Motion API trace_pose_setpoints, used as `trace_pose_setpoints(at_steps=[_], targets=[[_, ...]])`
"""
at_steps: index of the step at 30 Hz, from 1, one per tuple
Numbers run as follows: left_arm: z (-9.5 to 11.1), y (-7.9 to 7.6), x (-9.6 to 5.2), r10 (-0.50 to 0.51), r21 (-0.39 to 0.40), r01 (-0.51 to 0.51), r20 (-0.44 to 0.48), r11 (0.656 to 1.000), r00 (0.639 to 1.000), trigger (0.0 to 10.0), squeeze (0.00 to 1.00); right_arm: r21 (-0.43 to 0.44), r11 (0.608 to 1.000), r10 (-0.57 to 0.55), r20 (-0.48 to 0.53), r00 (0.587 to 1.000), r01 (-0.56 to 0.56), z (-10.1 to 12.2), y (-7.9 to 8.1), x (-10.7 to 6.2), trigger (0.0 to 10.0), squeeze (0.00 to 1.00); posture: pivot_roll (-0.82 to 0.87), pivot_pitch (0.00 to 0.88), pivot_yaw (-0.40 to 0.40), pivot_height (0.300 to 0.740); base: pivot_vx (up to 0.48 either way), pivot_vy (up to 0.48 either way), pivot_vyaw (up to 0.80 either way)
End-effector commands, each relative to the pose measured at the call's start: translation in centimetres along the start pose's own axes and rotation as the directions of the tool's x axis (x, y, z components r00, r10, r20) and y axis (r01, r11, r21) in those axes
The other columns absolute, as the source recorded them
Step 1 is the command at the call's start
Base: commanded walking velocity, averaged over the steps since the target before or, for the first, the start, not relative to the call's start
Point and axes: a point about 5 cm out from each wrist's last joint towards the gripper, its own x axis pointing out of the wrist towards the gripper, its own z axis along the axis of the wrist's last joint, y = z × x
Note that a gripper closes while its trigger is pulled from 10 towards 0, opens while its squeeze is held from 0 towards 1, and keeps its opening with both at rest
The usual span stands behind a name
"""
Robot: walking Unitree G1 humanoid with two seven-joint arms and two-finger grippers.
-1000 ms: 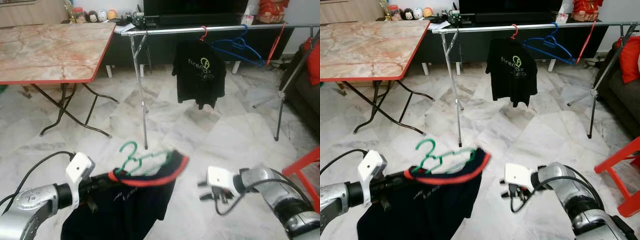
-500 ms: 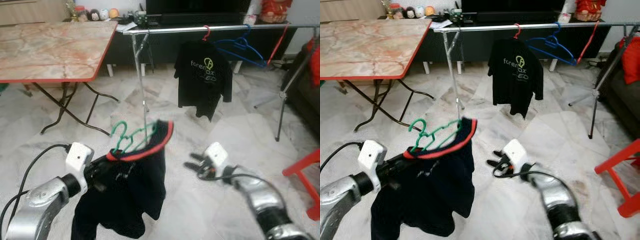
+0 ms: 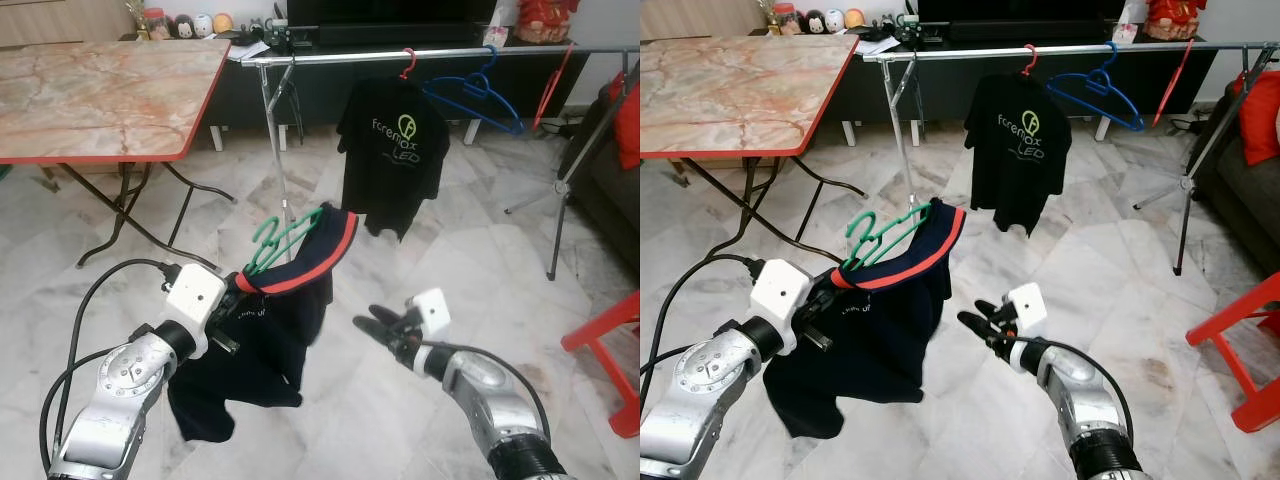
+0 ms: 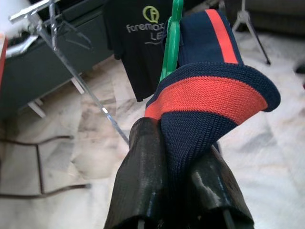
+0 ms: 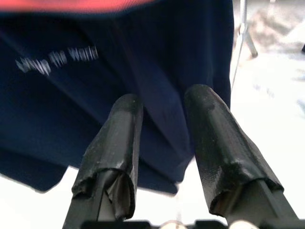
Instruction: Hang hanger
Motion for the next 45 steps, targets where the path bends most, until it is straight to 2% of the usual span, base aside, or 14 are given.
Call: trace_pose_setpoints(at_steps=[1, 4, 14, 18, 19, 21, 22, 23, 24, 25, 32, 35, 39, 45], targets=[[0.1, -0.1, -0.1, -0.004, 0.069, 0.003, 0.006, 0.998, 1.000, 10.0, 0.00, -0.002, 1.000, 0.009, 0.047, 0.999, -0.009, 1.0, 0.2, 0.3, 10.0, 0.00, 0.00, 0.054, 0.008, 0.740, 0.000, 0.000, 0.00], [-0.3, -0.5, -0.2, -0.012, 0.130, 0.014, -0.015, 0.991, 1.000, 10.0, 0.00, 0.007, 1.000, -0.030, 0.059, 0.998, 0.029, 1.3, 0.0, 0.5, 10.0, 0.00, 0.00, 0.055, 0.009, 0.740, 0.000, 0.000, 0.00], [-0.5, -1.2, -0.4, -0.052, 0.145, 0.053, -0.008, 0.988, 0.999, 10.0, 0.00, 0.091, 0.992, -0.100, 0.124, 0.987, 0.089, 1.7, -0.2, 1.2, 10.0, 0.00, 0.00, 0.061, 0.010, 0.740, 0.000, 0.000, 0.00], [-0.5, -1.2, -0.4, -0.051, 0.148, 0.052, -0.005, 0.988, 0.999, 10.0, 0.00, 0.095, 0.991, -0.105, 0.125, 0.987, 0.093, 1.8, -0.2, 1.2, 10.0, 0.00, 0.00, 0.061, 0.010, 0.740, 0.000, 0.000, 0.00], [-0.6, -0.9, -0.5, -0.042, 0.135, 0.042, -0.004, 0.990, 0.999, 10.0, 0.00, 0.232, 0.965, -0.160, 0.157, 0.974, 0.121, 1.7, -0.6, 1.3, 10.0, 1.00, 0.01, 0.064, 0.012, 0.740, 0.000, 0.000, 0.00], [-0.6, -0.8, -0.5, -0.038, 0.129, 0.038, -0.004, 0.991, 0.999, 10.0, 0.00, 0.291, 0.948, -0.183, 0.169, 0.969, 0.128, 1.7, -0.7, 1.3, 10.0, 1.00, 0.01, 0.064, 0.012, 0.740, 0.000, 0.000, 0.00], [-0.5, -0.8, -0.5, -0.038, 0.123, 0.038, -0.001, 0.992, 0.999, 10.0, 0.00, 0.309, 0.939, -0.211, 0.166, 0.963, 0.153, 1.6, -0.9, 1.4, 10.0, 0.96, 0.00, 0.065, 0.016, 0.740, 0.000, 0.000, 0.00], [-0.5, -0.7, -0.5, -0.039, 0.113, 0.039, 0.002, 0.993, 0.999, 10.0, 0.00, 0.331, 0.926, -0.246, 0.160, 0.956, 0.183, 1.5, -1.1, 1.4, 10.0, 0.80, 0.01, 0.066, 0.017, 0.740, 0.000, 0.000, 0.00], [-0.4, -0.7, -0.5, -0.038, 0.111, 0.037, 0.006, 0.993, 0.999, 10.0, 0.00, 0.341, 0.920, -0.258, 0.156, 0.954, 0.193, 1.4, -1.2, 1.5, 10.0, 0.00, 0.01, 0.065, 0.017, 0.740, 0.000, 0.000, 0.00], [-0.2, -0.6, -0.4, -0.035, 0.103, 0.034, 0.015, 0.994, 0.999, 10.0, 0.00, 0.373, 0.908, -0.265, 0.157, 0.951, 0.191, 1.3, -1.1, 1.6, 10.0, 0.00, 0.01, 0.064, 0.018, 0.740, 0.000, 0.000, 0.00], [0.3, -0.6, -0.4, -0.036, 0.086, 0.033, 0.036, 0.996, 0.999, 10.0, 0.00, 0.396, 0.904, -0.226, 0.122, 0.966, 0.162, 0.6, -0.5, 2.3, 10.0, 0.00, 0.01, 0.061, 0.022, 0.740, 0.000, 0.000, 0.00], [0.7, -0.7, -0.3, -0.045, 0.096, 0.041, 0.047, 0.994, 0.998, 10.0, 0.00, 0.446, 0.892, -0.153, 0.135, 0.979, 0.078, 0.5, 0.1, 2.7, 10.0, 0.00, 0.01, 0.057, 0.021, 0.740, 0.000, 0.000, 0.00], [1.3, -1.2, -0.2, -0.078, 0.103, 0.072, 0.060, 0.992, 0.995, 10.0, 0.00, 0.435, 0.900, -0.094, 0.151, 0.984, 0.020, 0.6, 0.5, 2.9, 10.0, 0.00, 0.02, 0.056, 0.020, 0.740, 0.000, 0.000, 0.00], [1.2, -2.3, -0.4, -0.154, 0.089, 0.150, 0.042, 0.985, 0.987, 10.0, 0.00, 0.438, 0.899, -0.084, 0.154, 0.984, 0.008, 0.4, 0.4, 2.8, 10.0, 0.00, 0.02, 0.051, 0.018, 0.740, 0.000, 0.000, 0.00]])
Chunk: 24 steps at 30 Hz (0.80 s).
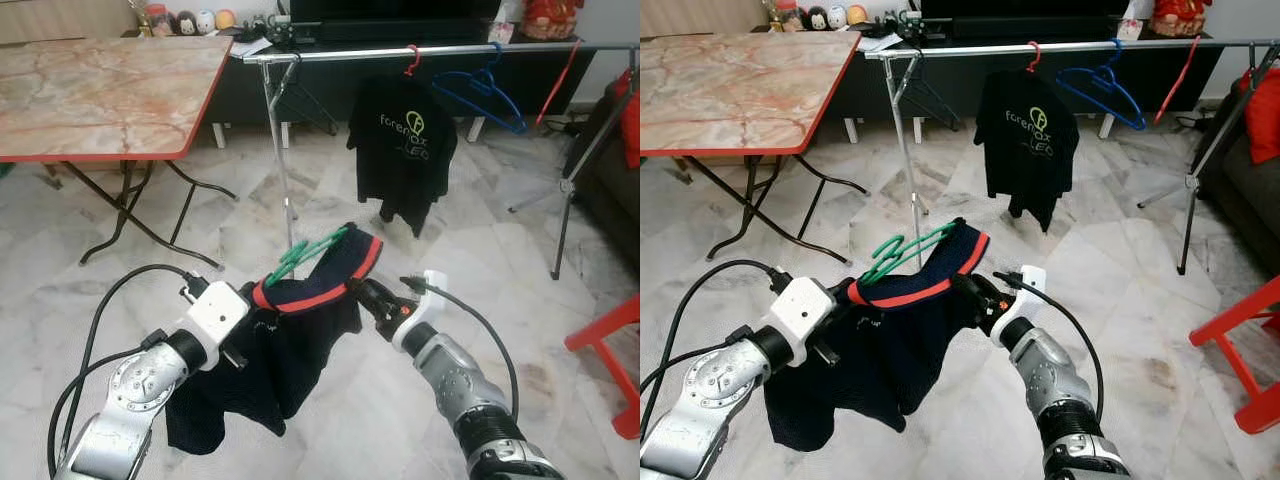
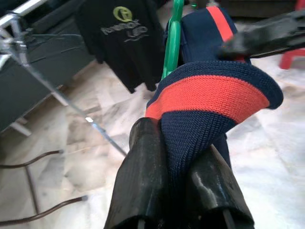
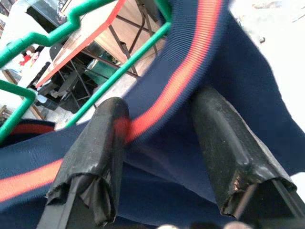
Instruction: Hang hanger
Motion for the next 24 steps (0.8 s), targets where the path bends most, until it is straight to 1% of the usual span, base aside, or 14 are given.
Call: trace_pose_setpoints(at_steps=[1, 5, 9, 14, 17, 20, 24], targets=[[0.8, -0.2, -0.2, -0.029, -0.001, 0.029, 0.028, 1.000, 0.999, 10.0, 0.00, 0.005, 1.000, 0.013, 0.000, 1.000, -0.013, 0.1, 0.0, 0.1, 10.0, 0.00, 0.02, 0.051, 0.018, 0.740, 0.000, 0.000, 0.00], [0.7, -0.4, -0.4, -0.045, 0.010, 0.045, 0.012, 0.999, 0.999, 10.0, 0.00, -0.009, 1.000, 0.013, 0.003, 1.000, -0.013, 0.2, 0.0, 0.1, 10.0, 0.00, 0.02, 0.052, 0.017, 0.740, 0.000, 0.000, 0.00], [0.7, -0.5, -0.5, -0.057, 0.017, 0.056, 0.000, 0.998, 0.998, 10.0, 0.00, 0.006, 1.000, 0.010, 0.016, 1.000, -0.010, 0.3, -0.1, 0.2, 10.0, 0.00, 0.03, 0.053, 0.017, 0.740, 0.000, 0.000, 0.00], [0.7, -0.6, -0.6, -0.068, 0.019, 0.068, -0.005, 0.997, 0.998, 10.0, 0.00, 0.003, 1.000, 0.003, 0.018, 1.000, -0.003, 0.5, -0.2, 0.2, 10.0, 0.00, 0.03, 0.054, 0.016, 0.740, 0.000, 0.000, 0.00], [0.5, -0.9, -1.0, -0.094, 0.028, 0.095, -0.027, 0.995, 0.995, 10.0, 0.00, -0.005, 0.999, -0.050, 0.033, 0.998, 0.050, 1.1, -0.7, 0.3, 10.0, 0.00, 0.03, 0.056, 0.016, 0.740, 0.000, 0.000, 0.00], [0.5, -0.8, -1.3, -0.097, 0.034, 0.099, -0.037, 0.995, 0.995, 10.0, 0.00, -0.003, 0.996, -0.094, 0.052, 0.994, 0.094, 1.4, -1.1, 0.2, 10.0, 0.00, 0.03, 0.056, 0.016, 0.740, 0.000, 0.000, 0.00], [0.5, -0.7, -1.5, -0.096, 0.037, 0.098, -0.044, 0.995, 0.994, 10.0, 0.00, 0.006, 0.994, -0.109, 0.062, 0.992, 0.109, 1.5, -1.2, 0.3, 10.0, 0.00, 0.04, 0.058, 0.016, 0.740, 0.000, 0.000, 0.00]])
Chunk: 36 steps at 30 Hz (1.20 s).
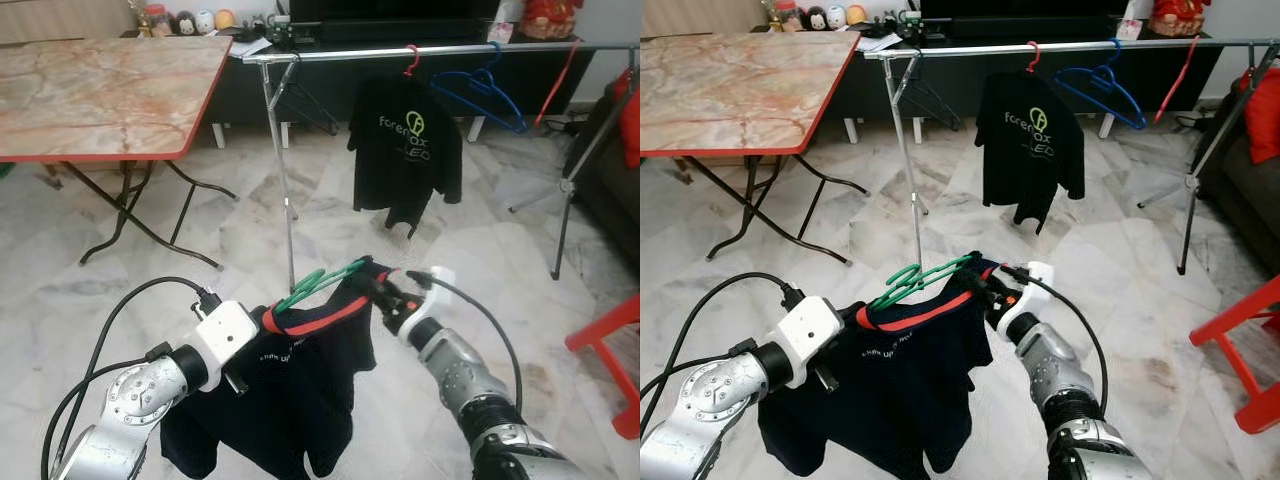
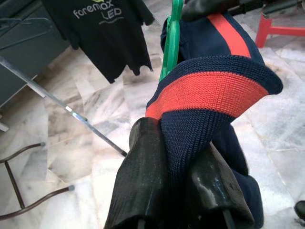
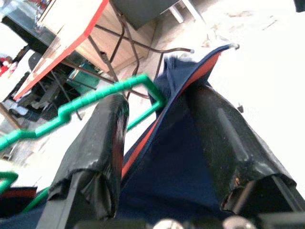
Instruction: Hang hanger
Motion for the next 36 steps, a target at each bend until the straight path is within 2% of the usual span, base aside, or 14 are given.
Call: trace_pose_setpoints(at_steps=[1, 2, 3, 4, 5, 6, 29, 30, 31, 32, 36], targets=[[0.8, 0.3, -0.3, 0.003, 0.026, -0.004, 0.023, 1.000, 1.000, 10.0, 0.00, 0.006, 1.000, -0.010, 0.006, 1.000, 0.010, 0.1, 0.1, 0.2, 10.0, 0.00, 0.04, 0.058, 0.016, 0.740, 0.000, 0.000, 0.00], [0.8, 0.4, -0.3, 0.007, 0.026, -0.007, 0.021, 1.000, 1.000, 10.0, 0.00, 0.001, 1.000, -0.001, -0.001, 1.000, 0.001, -0.1, 0.2, 0.3, 9.2, 0.00, 0.04, 0.058, 0.016, 0.740, 0.000, 0.000, 0.00], [0.8, 0.4, -0.3, 0.007, 0.026, -0.007, 0.021, 1.000, 1.000, 10.0, 0.00, 0.001, 1.000, -0.001, -0.001, 1.000, 0.001, -0.1, 0.2, 0.3, 9.2, 0.00, 0.04, 0.058, 0.016, 0.740, 0.000, 0.000, 0.00], [0.8, 0.4, -0.3, 0.008, 0.026, -0.009, 0.019, 1.000, 1.000, 10.0, 0.00, 0.001, 1.000, 0.001, -0.003, 1.000, -0.001, -0.1, 0.3, 0.3, 3.2, 0.00, 0.04, 0.059, 0.015, 0.740, 0.000, 0.000, 0.00], [0.8, 0.4, -0.3, 0.008, 0.026, -0.009, 0.019, 1.000, 1.000, 10.0, 0.00, 0.001, 1.000, 0.001, -0.003, 1.000, -0.001, -0.1, 0.3, 0.3, 3.2, 0.00, 0.04, 0.059, 0.015, 0.740, 0.000, 0.000, 0.00], [0.7, 0.4, -0.3, 0.009, 0.027, -0.009, 0.017, 1.000, 1.000, 10.0, 0.00, 0.002, 1.000, 0.002, -0.005, 1.000, -0.002, -0.2, 0.3, 0.4, 0.0, 0.00, 0.04, 0.058, 0.015, 0.740, 0.000, 0.000, 0.00], [1.1, 0.8, -0.6, 0.007, 0.000, -0.007, 0.021, 1.000, 1.000, 10.0, 0.00, -0.002, 1.000, -0.008, -0.055, 0.998, 0.008, -1.2, 0.4, 0.5, 0.0, 0.00, 0.05, 0.058, 0.014, 0.740, 0.000, 0.000, 0.00], [1.2, 0.4, -1.0, -0.041, 0.002, 0.041, 0.016, 0.999, 0.999, 10.0, 0.00, -0.001, 1.000, -0.017, -0.049, 0.999, 0.017, -1.1, 0.2, 0.4, 0.0, 0.00, 0.04, 0.056, 0.013, 0.740, 0.000, 0.000, 0.00], [1.2, 0.4, -1.0, -0.041, 0.002, 0.041, 0.016, 0.999, 0.999, 10.0, 0.00, -0.001, 1.000, -0.017, -0.049, 0.999, 0.017, -1.1, 0.2, 0.4, 0.0, 0.00, 0.04, 0.056, 0.013, 0.740, 0.000, 0.000, 0.00], [1.4, -0.3, -1.7, -0.118, 0.004, 0.118, 0.004, 0.993, 0.993, 10.0, 0.00, -0.003, 0.999, -0.034, -0.039, 0.999, 0.034, -0.8, -0.1, 0.3, 0.0, 0.00, 0.04, 0.056, 0.014, 0.740, 0.000, 0.000, 0.00], [1.5, -0.3, -2.4, -0.157, -0.020, 0.157, -0.004, 0.987, 0.988, 10.0, 0.00, -0.008, 0.999, -0.048, -0.029, 0.998, 0.048, -0.5, -0.4, 0.1, 0.0, 0.00, 0.04, 0.056, 0.012, 0.740, 0.000, 0.000, 0.00]])
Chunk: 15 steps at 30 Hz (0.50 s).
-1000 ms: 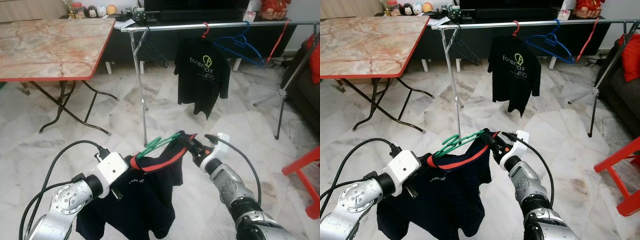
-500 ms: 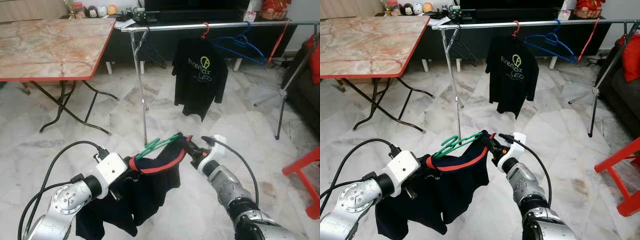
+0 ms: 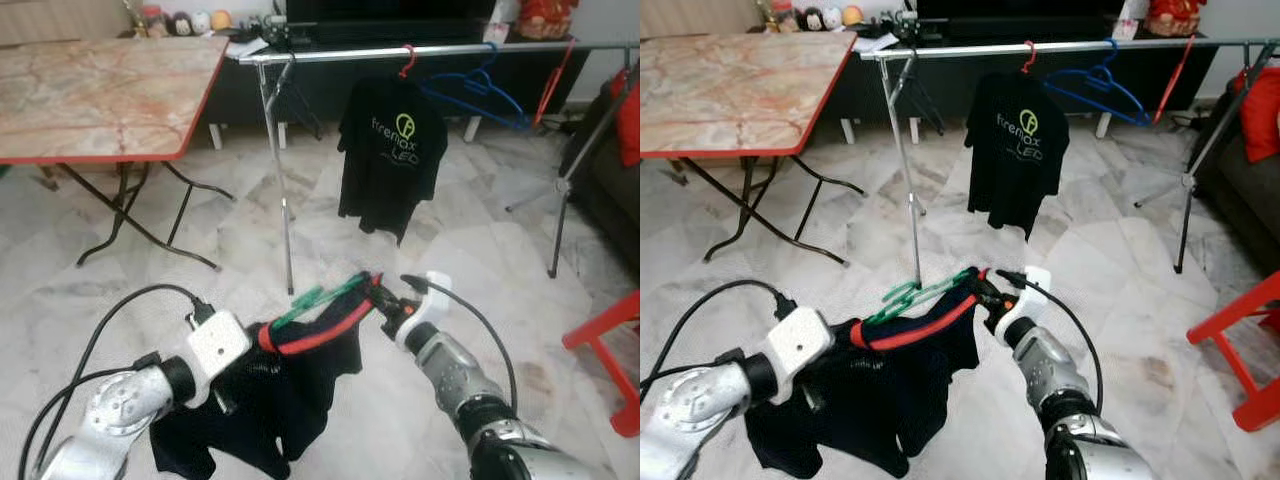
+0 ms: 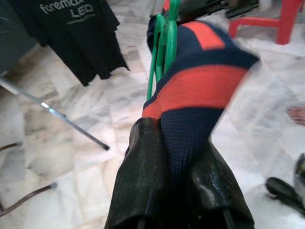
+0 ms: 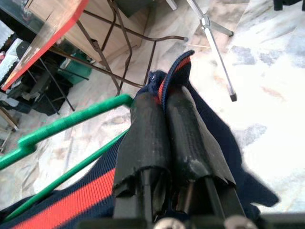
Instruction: Hang hanger
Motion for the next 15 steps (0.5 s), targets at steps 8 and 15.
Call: trace_pose_setpoints(at_steps=[8, 15], targets=[[-0.1, 2.1, -2.0, 0.144, -0.008, -0.144, 0.004, 0.990, 0.990, 10.0, 0.00, -0.007, 0.999, -0.052, 0.044, 0.998, 0.052, 1.0, -0.3, 0.1, 0.0, 0.00, 0.04, 0.054, 0.014, 0.740, 0.000, 0.000, 0.00], [0.5, 2.2, -4.0, 0.170, -0.107, -0.161, 0.087, 0.981, 0.982, 10.0, 0.00, 0.009, 0.989, -0.150, 0.094, 0.984, 0.150, 2.0, -1.5, -0.4, 0.0, 0.00, 0.04, 0.048, 0.014, 0.740, 0.000, 0.000, 0.00]])
